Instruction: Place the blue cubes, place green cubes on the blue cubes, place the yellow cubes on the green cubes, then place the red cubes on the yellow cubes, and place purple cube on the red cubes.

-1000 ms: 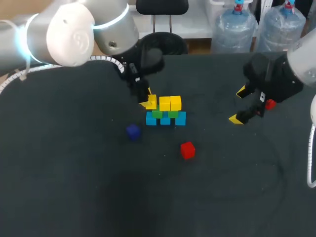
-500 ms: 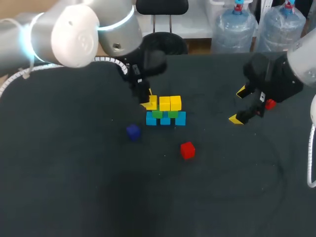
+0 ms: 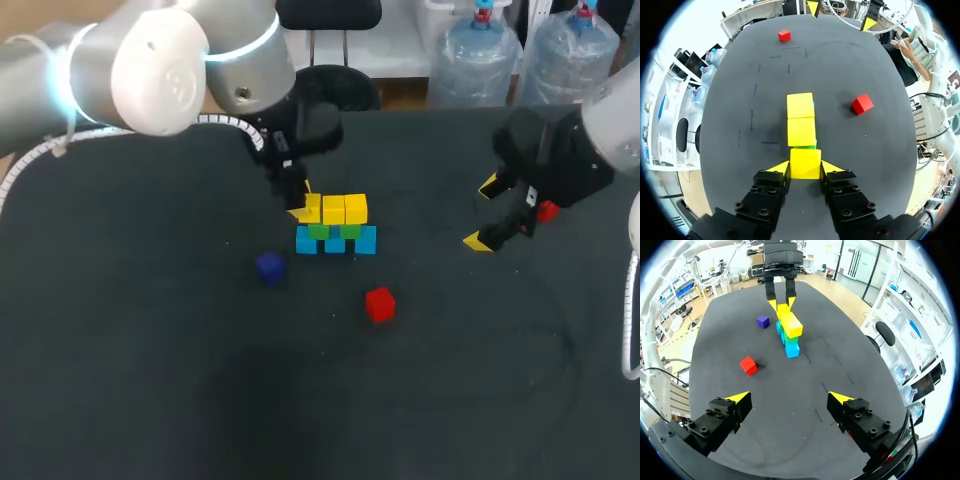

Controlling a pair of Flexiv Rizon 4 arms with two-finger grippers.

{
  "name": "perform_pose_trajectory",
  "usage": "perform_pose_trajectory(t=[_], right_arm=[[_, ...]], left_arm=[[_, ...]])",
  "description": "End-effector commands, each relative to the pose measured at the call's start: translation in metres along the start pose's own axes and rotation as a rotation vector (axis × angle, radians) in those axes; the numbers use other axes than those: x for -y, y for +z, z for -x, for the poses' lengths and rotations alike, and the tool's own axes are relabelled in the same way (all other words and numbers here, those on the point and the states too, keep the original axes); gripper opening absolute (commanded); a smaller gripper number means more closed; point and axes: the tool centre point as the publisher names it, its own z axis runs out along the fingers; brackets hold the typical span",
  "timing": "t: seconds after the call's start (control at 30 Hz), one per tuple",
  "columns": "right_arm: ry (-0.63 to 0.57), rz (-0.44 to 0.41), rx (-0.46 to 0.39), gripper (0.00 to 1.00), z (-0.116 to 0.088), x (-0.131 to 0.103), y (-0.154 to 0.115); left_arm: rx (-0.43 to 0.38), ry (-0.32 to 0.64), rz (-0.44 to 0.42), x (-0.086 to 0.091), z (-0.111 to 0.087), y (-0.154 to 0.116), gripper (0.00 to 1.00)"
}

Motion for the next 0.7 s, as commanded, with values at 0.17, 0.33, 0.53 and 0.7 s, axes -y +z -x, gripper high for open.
perform_pose_trajectory(t=[0.17,0.33,0.53,0.7], right_arm=[[-0.001,0.002,0.002,1.0,0.0001,0.001,0.0011],[-0.001,0.002,0.002,1.0,0.0001,0.001,0.0011],[-0.001,0.002,0.002,1.0,0.0001,0.001,0.0011],[-0.001,0.002,0.002,1.0,0.0001,0.001,0.0011]], left_arm=[[-0.006,0.003,-0.006,-0.003,0.0018,0.0005,0.0],[-0.007,0.004,-0.007,-0.0034,0.0023,0.0009,0.0],[-0.01,0.007,-0.008,-0.0035,0.003,0.0019,0.0],[-0.012,0.007,-0.009,-0.0037,0.0032,0.0024,0.0]])
